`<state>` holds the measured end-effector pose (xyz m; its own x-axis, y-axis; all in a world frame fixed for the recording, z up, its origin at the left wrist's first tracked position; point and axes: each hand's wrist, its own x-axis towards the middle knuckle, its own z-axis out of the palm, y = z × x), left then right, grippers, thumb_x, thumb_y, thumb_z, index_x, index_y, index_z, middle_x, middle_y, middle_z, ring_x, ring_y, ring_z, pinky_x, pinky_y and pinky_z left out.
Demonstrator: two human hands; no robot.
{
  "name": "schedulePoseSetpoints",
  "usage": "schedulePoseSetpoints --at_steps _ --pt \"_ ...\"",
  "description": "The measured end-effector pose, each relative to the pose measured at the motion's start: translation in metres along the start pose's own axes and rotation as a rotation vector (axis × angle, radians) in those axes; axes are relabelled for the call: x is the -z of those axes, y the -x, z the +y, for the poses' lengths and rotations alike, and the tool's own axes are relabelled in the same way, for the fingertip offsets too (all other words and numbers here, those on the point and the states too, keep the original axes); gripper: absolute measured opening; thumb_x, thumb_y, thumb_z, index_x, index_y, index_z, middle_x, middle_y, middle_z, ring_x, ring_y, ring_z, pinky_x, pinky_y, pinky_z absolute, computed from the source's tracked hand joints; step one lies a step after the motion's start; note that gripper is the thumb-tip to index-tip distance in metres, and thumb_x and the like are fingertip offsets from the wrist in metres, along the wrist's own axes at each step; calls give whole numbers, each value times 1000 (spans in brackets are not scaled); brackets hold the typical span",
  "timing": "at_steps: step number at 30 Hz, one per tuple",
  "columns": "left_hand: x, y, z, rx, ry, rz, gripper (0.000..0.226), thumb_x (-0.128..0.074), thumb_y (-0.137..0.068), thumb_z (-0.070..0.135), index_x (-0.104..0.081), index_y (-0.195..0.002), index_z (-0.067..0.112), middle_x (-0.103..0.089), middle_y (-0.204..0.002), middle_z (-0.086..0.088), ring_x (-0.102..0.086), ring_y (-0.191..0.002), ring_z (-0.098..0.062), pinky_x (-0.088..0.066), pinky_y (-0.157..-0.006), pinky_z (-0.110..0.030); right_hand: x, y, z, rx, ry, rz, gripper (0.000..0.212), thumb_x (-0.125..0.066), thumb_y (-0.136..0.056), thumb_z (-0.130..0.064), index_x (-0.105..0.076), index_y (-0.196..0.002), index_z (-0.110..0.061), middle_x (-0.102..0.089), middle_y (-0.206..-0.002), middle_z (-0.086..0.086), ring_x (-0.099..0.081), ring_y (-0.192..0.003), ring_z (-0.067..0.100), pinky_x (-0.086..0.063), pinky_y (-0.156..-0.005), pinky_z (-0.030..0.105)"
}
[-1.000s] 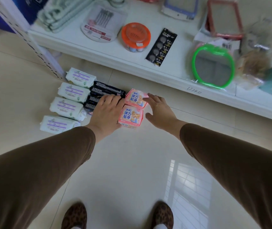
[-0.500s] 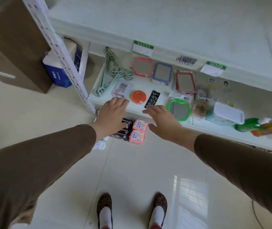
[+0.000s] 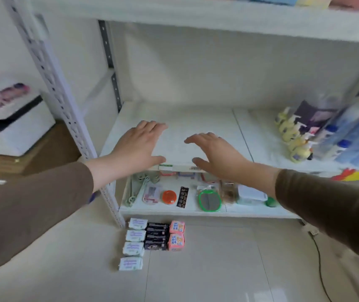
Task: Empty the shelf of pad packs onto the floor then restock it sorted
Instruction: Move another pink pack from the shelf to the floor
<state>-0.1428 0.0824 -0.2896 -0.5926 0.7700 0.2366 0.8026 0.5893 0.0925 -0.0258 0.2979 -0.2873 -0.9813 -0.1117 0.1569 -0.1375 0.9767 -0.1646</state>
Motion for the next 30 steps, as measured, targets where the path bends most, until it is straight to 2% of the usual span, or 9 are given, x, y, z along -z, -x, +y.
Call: schedulePoseSetpoints --at_steps 4,8,11,14,20,23,25,30 --pt "75 -22 12 -74 0 98 82 -68 -82 51 -27 -148 25 -40 -146 4 -32 -134 -17 -37 -102 -36 73 2 -16 -13 18 144 45 -57 -95 -29 -44 -138 -24 -53 -135 -7 -47 -116 17 -37 -88 31" --pt "134 -48 27 -166 -1 181 79 -68 -82 53 -29 -146 27 -41 -144 7 -33 -133 -14 -36 -99 -33 134 4 -18 -15 57 273 46 -57 -95 -29 -45 -138 -24 -53 -137 -7 -47 -121 18 -41 -98 39" --pt "168 -71 39 -213 21 221 77 -68 -81 53 -31 -144 29 -40 -144 9 -31 -134 -13 -36 -98 -31 172 5 -9 -46 79 351 46 -58 -94 -29 -45 -138 -24 -53 -136 -7 -46 -121 16 -41 -98 36" --pt "194 -97 51 -255 21 266 75 -68 -82 52 -33 -143 28 -41 -143 9 -32 -133 -13 -39 -103 -36 204 3 6 -71 104 405 46 -58 -94 -31 -45 -138 -25 -52 -137 -7 -44 -124 15 -40 -99 32" --pt "232 -164 74 -260 36 310 70 -65 -84 54 -37 -143 28 -42 -145 5 -33 -135 -19 -37 -107 -41 259 -13 57 -119 98 561 41 -58 -95 -32 -50 -134 -22 -54 -132 -5 -46 -120 17 -38 -93 30" --pt "246 -200 88 -278 40 359 62 -64 -87 50 -41 -140 27 -43 -144 7 -36 -132 -18 -36 -107 -37 284 -23 88 -127 61 632 35 -58 -95 -29 -54 -128 -21 -56 -125 -5 -48 -114 21 -41 -95 39" --pt "252 -226 96 -261 45 368 59 -62 -89 49 -41 -140 28 -44 -142 6 -36 -134 -18 -34 -108 -35 302 -31 110 -124 58 655 32 -57 -95 -28 -56 -127 -21 -57 -121 -4 -48 -111 22 -41 -94 40" --pt "266 -292 106 -169 -19 362 61 -58 -91 54 -41 -140 23 -44 -143 3 -36 -134 -20 -35 -109 -42 345 -55 171 -69 93 623 32 -52 -98 -27 -54 -130 -20 -56 -125 -5 -47 -109 16 -34 -87 28"
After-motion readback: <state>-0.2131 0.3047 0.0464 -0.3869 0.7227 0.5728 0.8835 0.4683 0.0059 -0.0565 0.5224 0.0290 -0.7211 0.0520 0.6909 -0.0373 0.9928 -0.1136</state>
